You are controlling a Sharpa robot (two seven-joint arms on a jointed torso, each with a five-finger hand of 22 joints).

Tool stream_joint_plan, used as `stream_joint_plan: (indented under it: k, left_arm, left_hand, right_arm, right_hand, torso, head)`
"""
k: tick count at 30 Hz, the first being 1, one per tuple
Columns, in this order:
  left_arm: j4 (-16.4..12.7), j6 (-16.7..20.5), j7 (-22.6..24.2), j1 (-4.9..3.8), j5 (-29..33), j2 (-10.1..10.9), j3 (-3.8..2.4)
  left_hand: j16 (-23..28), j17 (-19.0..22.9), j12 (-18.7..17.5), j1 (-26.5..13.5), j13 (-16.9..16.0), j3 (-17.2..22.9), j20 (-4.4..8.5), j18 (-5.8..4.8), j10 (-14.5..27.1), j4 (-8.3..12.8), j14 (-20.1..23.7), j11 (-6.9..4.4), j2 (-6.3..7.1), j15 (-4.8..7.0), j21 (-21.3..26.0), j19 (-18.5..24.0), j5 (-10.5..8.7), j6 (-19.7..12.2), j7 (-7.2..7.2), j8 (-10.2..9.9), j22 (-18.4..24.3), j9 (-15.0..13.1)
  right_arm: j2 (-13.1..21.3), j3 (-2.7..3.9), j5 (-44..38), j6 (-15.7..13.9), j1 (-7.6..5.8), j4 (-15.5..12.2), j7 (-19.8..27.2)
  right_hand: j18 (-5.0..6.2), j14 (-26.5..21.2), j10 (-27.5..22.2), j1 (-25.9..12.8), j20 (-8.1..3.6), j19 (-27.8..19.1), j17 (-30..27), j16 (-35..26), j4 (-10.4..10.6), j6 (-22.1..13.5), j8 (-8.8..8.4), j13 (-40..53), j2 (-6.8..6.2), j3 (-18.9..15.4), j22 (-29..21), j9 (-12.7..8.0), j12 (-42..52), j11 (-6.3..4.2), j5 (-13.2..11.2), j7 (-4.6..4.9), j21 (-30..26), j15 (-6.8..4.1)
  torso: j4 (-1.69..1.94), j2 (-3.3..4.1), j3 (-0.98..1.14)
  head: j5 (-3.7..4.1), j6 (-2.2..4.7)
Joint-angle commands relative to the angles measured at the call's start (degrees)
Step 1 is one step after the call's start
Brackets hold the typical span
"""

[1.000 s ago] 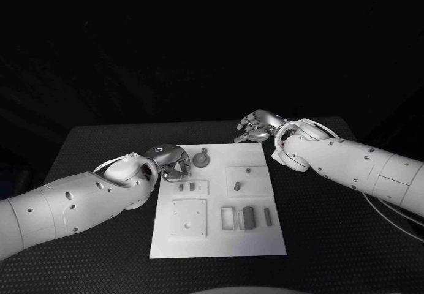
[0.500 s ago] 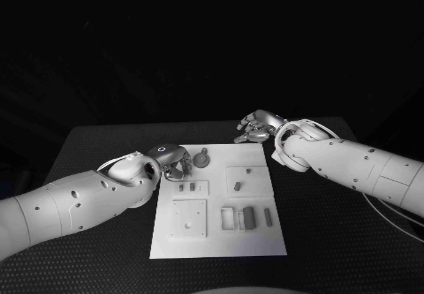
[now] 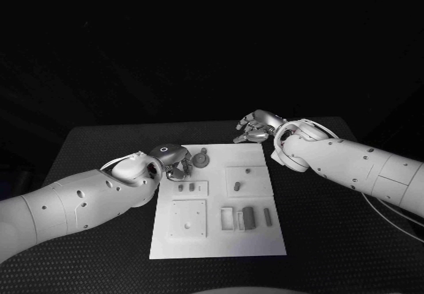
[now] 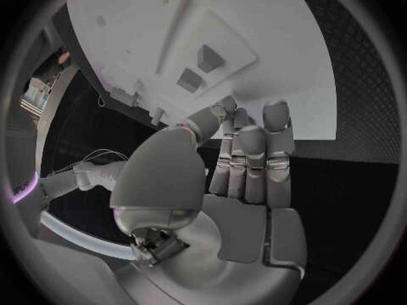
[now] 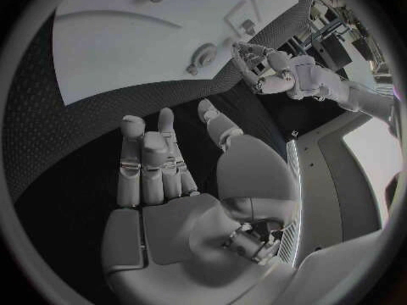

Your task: Assemble the parts on the task board

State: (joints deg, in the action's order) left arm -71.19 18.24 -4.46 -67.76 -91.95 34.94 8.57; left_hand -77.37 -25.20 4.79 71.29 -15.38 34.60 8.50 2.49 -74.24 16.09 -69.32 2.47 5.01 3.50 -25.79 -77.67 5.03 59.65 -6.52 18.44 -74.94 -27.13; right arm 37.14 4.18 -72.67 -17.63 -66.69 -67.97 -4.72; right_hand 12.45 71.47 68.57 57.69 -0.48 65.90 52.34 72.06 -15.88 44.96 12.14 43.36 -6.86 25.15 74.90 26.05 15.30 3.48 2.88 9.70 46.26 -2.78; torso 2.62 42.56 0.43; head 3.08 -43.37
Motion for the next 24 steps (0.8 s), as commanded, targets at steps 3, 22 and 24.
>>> stream_joint_plan:
  k: [3, 22, 24]
  left_arm:
    - [0.5, -0.9, 0.2, -0.03, -0.7, -0.3, 0.06]
    - [0.6, -2.4, 0.2, 0.01, -0.7, -0.5, 0.66]
    - [0.4, -2.4, 0.2, 0.01, -0.7, -0.5, 0.67]
  left_hand:
    - [0.4, 0.0, -0.1, -0.1, -0.1, 0.3, 0.54, 4.60, -0.6, 0.0, -0.2, 0.28, -0.30, 0.20, 0.2, 0.2, 0.12, 0.3, 0.04, 0.4, -0.7, -0.1]
    - [0.4, 0.0, -0.1, -0.2, -0.2, 0.3, 0.56, 4.54, -0.7, 0.0, -0.1, 0.25, -0.36, 0.23, 0.3, 0.2, 0.10, 0.3, 0.07, 0.4, -0.7, -0.1]
    - [0.4, 0.0, -0.1, -0.2, -0.2, 0.3, 0.57, 4.54, -0.7, 0.0, -0.1, 0.24, -0.38, 0.23, 0.3, 0.2, 0.12, 0.4, 0.07, 0.4, -0.7, -0.1]
  right_arm:
    - [0.0, 0.02, -0.1, 0.3, 0.02, -0.1, 0.6]
    - [0.1, 0.02, 0.0, 0.3, 0.03, -0.1, 0.6]
    - [0.1, 0.02, 0.0, 0.3, 0.03, -0.1, 0.6]
  right_hand:
    - [2.55, -0.6, 0.2, -0.5, -0.41, 0.1, 0.1, -0.3, -0.1, 0.1, 0.21, 0.1, 0.00, 0.4, 0.9, -0.1, -0.4, 0.13, 0.1, 0.45, -0.3, -0.01]
    - [2.55, -0.6, 0.3, -0.5, -0.42, 0.1, 0.1, -0.3, -0.1, 0.1, 0.22, 0.1, 0.00, 0.4, 0.9, -0.1, -0.4, 0.13, 0.1, 0.45, -0.3, -0.01]
    - [2.55, -0.6, 0.2, -0.5, -0.42, 0.1, 0.1, -0.3, -0.1, 0.1, 0.22, 0.1, -0.01, 0.4, 0.9, -0.1, -0.4, 0.13, 0.1, 0.45, -0.3, -0.01]
  torso:
    - [0.05, -0.01, 0.02]
    - [0.04, -0.01, -0.07]
    - [0.04, -0.02, -0.05]
  head:
    - [-0.01, 0.02]
    - [0.10, -0.13]
    - [0.09, -0.14]
